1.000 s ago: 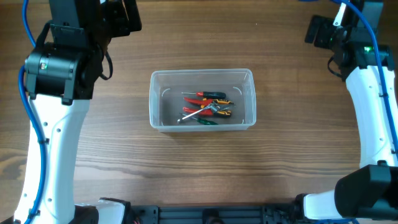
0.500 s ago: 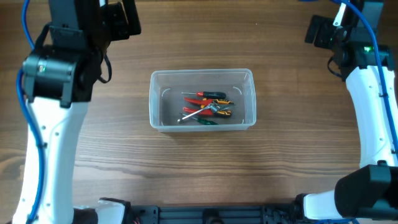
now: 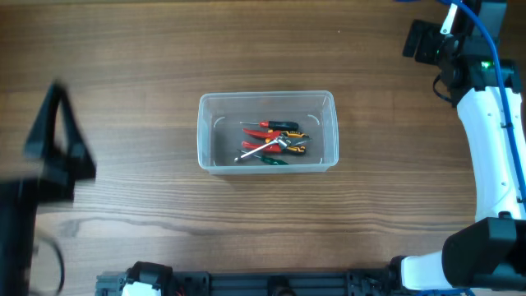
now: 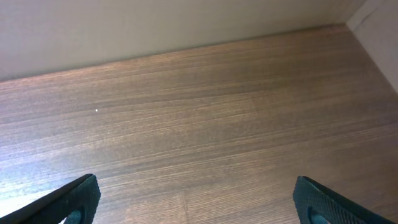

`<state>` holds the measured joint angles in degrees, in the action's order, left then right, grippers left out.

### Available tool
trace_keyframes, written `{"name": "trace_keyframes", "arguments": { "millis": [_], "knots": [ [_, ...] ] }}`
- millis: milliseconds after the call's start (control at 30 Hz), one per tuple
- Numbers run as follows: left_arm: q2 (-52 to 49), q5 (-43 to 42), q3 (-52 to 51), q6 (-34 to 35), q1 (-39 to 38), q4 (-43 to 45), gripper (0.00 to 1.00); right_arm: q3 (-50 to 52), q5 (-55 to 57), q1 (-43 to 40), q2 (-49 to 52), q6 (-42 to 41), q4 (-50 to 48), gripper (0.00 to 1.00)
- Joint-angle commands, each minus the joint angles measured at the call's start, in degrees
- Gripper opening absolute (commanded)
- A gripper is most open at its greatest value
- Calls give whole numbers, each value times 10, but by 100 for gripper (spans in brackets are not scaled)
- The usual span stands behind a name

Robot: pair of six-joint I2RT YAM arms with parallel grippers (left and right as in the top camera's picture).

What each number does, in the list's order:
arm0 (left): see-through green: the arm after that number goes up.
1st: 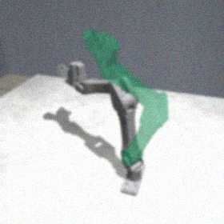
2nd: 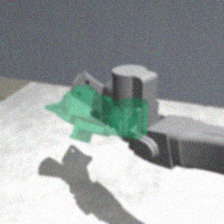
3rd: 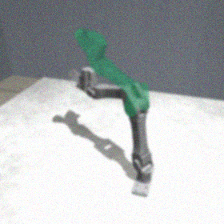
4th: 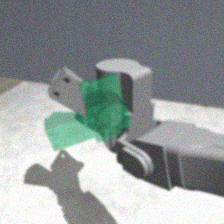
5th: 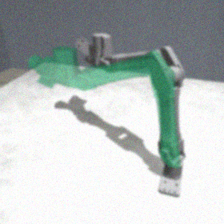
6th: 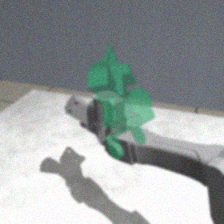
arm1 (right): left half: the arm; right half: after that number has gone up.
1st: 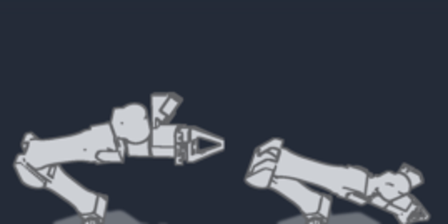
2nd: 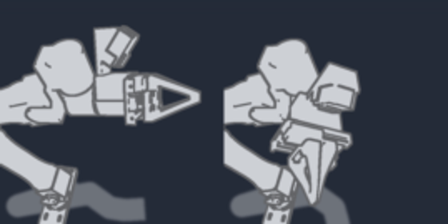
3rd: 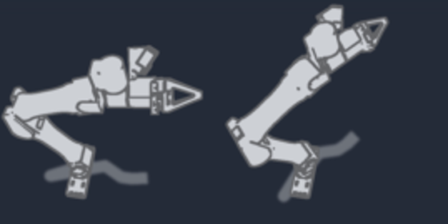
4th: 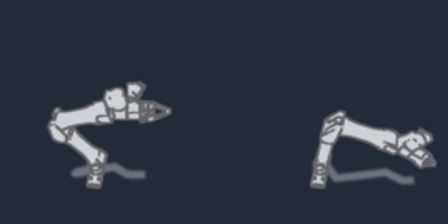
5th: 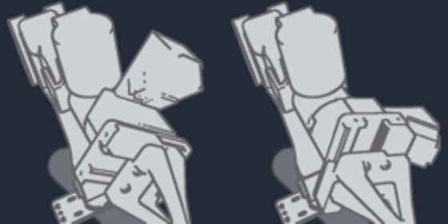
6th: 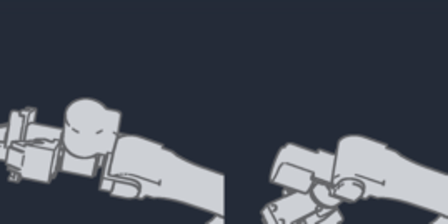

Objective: Pack container

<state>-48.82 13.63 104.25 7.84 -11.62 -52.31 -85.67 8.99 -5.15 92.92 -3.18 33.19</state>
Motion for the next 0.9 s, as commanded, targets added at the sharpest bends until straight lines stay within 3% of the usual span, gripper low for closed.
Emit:
{"name": "trace_keyframes", "arguments": {
  "millis": [0,167,400,867],
  "knots": [
    [71,-10,-97,18,10,-3,100,-6,-5,0,-3,2,-1,100],
    [184,-10,-250,82,49,9,100,-6,-5,0,-3,2,-1,100],
    [309,-26,-492,187,105,102,100,-6,-5,0,-3,2,-1,100],
    [359,-98,-753,201,144,307,100,-6,-5,0,-3,2,-1,100]
  ]
}}
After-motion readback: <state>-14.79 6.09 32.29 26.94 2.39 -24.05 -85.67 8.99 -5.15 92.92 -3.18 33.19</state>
